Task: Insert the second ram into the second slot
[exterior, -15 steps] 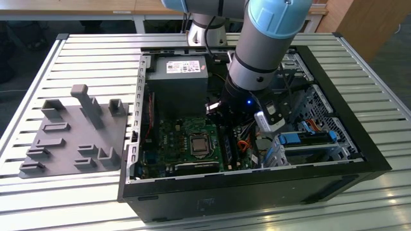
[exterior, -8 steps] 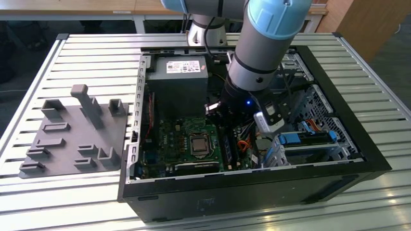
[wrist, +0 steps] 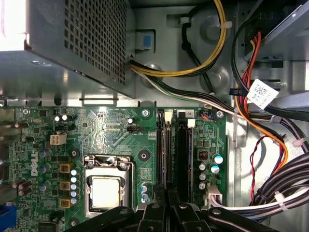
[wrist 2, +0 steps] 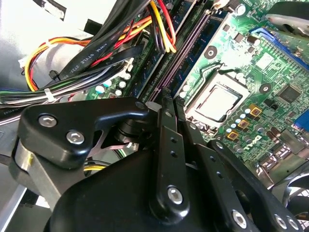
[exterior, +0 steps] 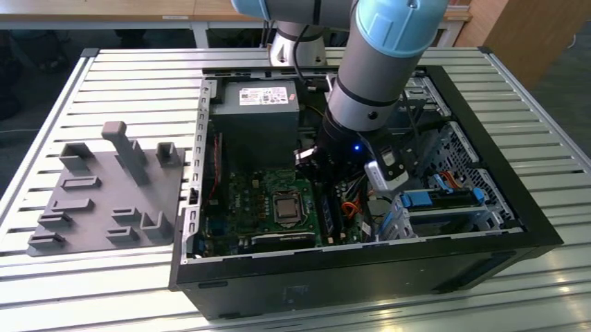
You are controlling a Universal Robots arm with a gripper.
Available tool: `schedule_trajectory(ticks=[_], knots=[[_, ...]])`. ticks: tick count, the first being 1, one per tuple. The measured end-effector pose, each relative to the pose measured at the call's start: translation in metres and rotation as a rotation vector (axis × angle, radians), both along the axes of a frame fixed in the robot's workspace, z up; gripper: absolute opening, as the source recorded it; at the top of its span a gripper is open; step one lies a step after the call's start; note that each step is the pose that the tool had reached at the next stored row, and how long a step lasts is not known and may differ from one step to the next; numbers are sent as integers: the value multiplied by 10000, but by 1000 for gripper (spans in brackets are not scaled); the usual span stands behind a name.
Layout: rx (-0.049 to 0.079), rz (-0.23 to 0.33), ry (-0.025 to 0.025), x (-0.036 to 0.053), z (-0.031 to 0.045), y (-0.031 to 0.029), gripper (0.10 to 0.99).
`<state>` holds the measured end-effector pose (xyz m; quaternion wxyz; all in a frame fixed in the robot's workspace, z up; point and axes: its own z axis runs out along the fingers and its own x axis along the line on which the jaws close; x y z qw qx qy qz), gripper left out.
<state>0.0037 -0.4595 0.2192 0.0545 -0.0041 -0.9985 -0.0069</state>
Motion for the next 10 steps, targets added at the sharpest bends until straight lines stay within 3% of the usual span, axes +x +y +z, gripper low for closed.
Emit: schedule_trajectory(ticks=[10], knots=[[0, -126, 0, 20, -4, 0, 137]])
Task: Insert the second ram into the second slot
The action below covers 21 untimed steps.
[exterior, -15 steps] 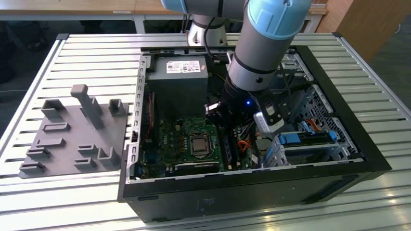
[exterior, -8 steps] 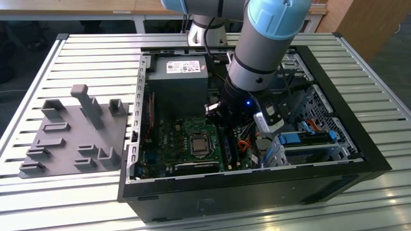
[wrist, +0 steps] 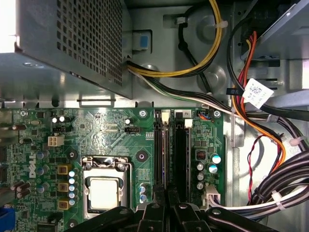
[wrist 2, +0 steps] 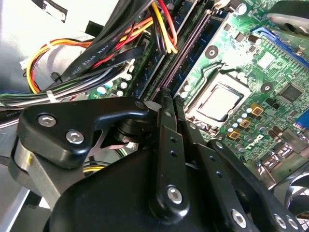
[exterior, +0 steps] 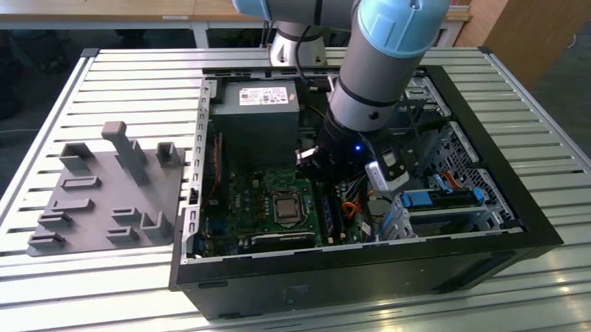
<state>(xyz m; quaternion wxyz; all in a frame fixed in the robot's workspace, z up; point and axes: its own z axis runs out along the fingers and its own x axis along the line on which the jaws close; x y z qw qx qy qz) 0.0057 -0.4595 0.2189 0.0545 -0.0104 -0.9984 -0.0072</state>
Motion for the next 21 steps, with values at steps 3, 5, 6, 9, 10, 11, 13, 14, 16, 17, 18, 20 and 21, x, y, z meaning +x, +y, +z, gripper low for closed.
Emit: schedule_trajectory(ticks=[3, 5, 6, 9, 10, 11, 13, 14, 16, 17, 18, 20, 21], knots=[[2, -11, -1, 11, -4, 0, 137], [2, -12, 0, 11, -12, 0, 137], [0, -11, 0, 12, -17, 0, 137], [1, -10, 0, 12, -35, 0, 137], [-1, -10, 1, 12, -41, 0, 137], [-1, -10, 1, 12, -47, 0, 137], [-2, -10, 0, 12, -55, -1, 137], [-2, -10, 0, 12, -55, -1, 137], [-1, -10, 0, 12, -56, 0, 137], [0, -10, 0, 12, -57, 0, 137], [-1, -10, 0, 12, -56, 0, 137], [3, -10, -2, 12, -58, 0, 149], [4, -10, -2, 12, -59, 1, 149]])
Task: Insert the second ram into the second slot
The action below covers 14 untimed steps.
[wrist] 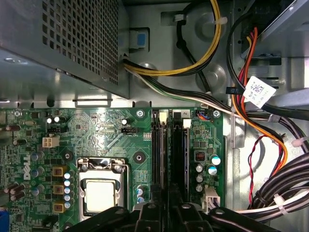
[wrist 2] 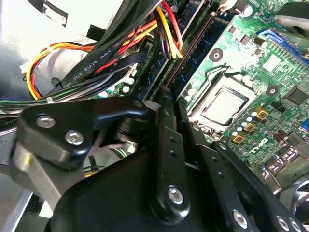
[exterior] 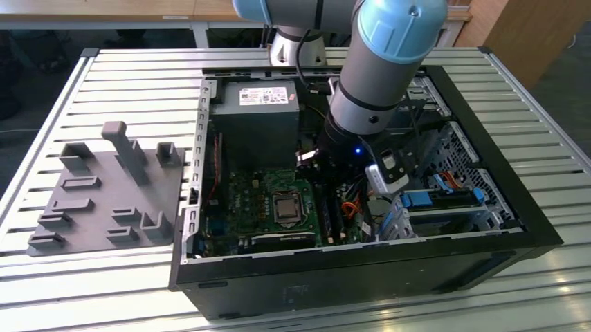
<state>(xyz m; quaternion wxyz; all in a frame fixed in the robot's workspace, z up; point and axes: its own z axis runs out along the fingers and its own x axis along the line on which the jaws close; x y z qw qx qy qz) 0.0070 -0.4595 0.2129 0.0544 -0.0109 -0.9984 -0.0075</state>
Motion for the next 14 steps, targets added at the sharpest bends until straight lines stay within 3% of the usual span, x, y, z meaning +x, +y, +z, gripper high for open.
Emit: schedule_trajectory(ticks=[1, 6, 14], knots=[[-2, 0, 1, 0, 0, 0, 212], [-6, 0, 2, 0, 40, -1, 212], [-56, 0, 25, 0, 276, 0, 212]])
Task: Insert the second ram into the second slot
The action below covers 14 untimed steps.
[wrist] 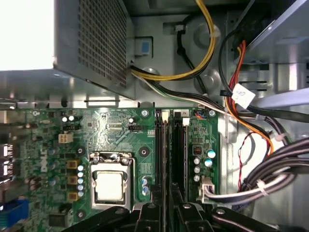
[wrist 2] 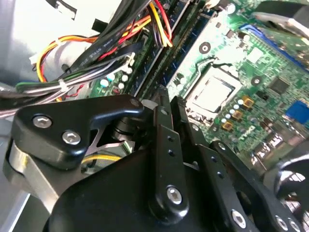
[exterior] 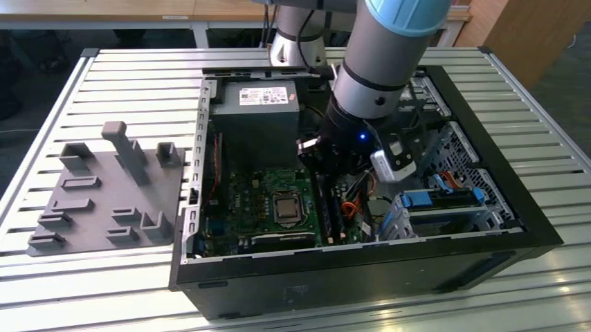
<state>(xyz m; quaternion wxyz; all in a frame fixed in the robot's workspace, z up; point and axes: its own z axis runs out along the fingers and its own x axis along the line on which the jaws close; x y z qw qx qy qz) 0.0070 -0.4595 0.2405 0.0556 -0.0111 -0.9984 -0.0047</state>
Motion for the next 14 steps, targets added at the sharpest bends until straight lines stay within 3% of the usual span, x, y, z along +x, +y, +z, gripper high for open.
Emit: schedule_trajectory(ticks=[4, 5, 7, 12, 14], knots=[[-20, 0, -1, 0, 38, 0, 200], [-20, 0, -1, 0, 38, 0, 129], [-21, 0, -6, 0, 35, 0, 106], [3, 0, -179, -27, -12, 0, 106], [4, 1, -224, -63, -26, 0, 106]])
